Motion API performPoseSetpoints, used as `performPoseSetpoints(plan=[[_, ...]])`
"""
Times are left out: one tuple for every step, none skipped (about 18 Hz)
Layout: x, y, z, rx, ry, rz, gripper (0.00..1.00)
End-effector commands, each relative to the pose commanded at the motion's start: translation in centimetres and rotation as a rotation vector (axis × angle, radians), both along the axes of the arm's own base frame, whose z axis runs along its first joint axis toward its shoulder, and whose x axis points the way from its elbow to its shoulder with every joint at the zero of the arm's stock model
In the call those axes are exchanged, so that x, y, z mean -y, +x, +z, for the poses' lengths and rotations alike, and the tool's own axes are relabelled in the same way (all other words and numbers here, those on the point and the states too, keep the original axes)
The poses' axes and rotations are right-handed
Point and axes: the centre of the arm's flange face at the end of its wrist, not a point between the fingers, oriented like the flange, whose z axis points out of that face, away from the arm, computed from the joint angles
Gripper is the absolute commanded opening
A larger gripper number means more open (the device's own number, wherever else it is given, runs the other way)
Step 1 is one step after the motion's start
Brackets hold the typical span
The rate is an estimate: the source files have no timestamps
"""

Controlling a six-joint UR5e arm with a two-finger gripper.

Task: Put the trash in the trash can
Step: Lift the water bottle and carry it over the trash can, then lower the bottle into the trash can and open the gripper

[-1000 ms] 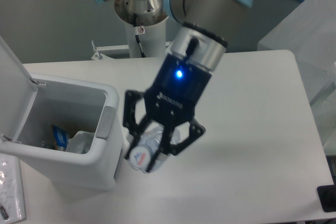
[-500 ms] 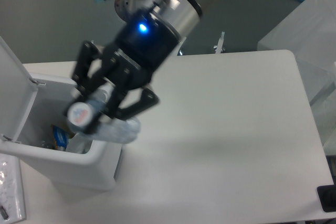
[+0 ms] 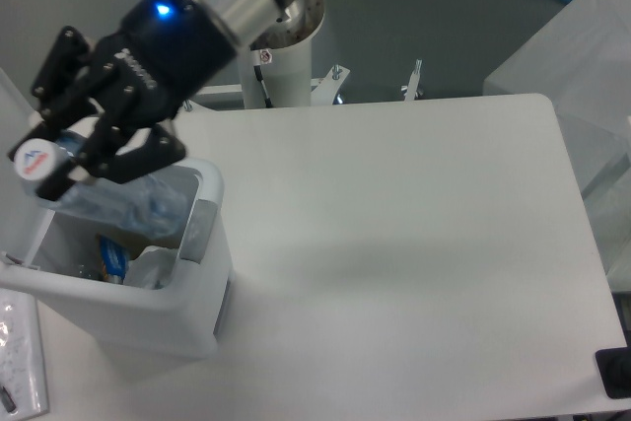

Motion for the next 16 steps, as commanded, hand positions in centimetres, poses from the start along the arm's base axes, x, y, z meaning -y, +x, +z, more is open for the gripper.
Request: performPoseSetpoints(plan=[[-0.3,0.0,-0.5,0.002,-0.002,-0.003,0.17],[-0.9,-0.3,-1.4,0.008,-0.009,-0.006,0.17],[-1.1,-0.5,-2.0,0.014,-0.017,-0.005,0.17],[-1.5,-0.7,-2.9,0.021,-0.027,-0.008,0.18],[-1.5,-0.9,-3.8,0.019,-0.030,-0.011,0.18],[-1.6,-0.8,-4.8,0.010,-0.033,-0.020,0.19],[-1.4,-0.8,-5.7,0.000,-0.035,-0.028,0.21],[-1.3,-0.7,-6.7,-0.009,-0.039,-0.034,0.23],[-1.1,-0.5,-7.3,-0.016,-0.041,-0.040,0.24],[-1.0,-0.5,-7.8,-0.020,-0.043,-0.044,0.32],[-0.9,-0.4,-8.3,-0.018,-0.048,-0.047,0.52],[-0.9,-0.4,-8.6,-0.016,-0.051,-0.048,0.63],[-0.9,-0.4,-8.9,-0.012,-0.057,-0.047,0.78],[-0.9,-0.5,-9.3,-0.008,-0.061,-0.045,0.95],[-0.8,-0.6,-9.4,-0.005,-0.064,-0.042,0.96],[-0.6,-1.0,-9.8,-0.001,-0.070,-0.036,0.98]])
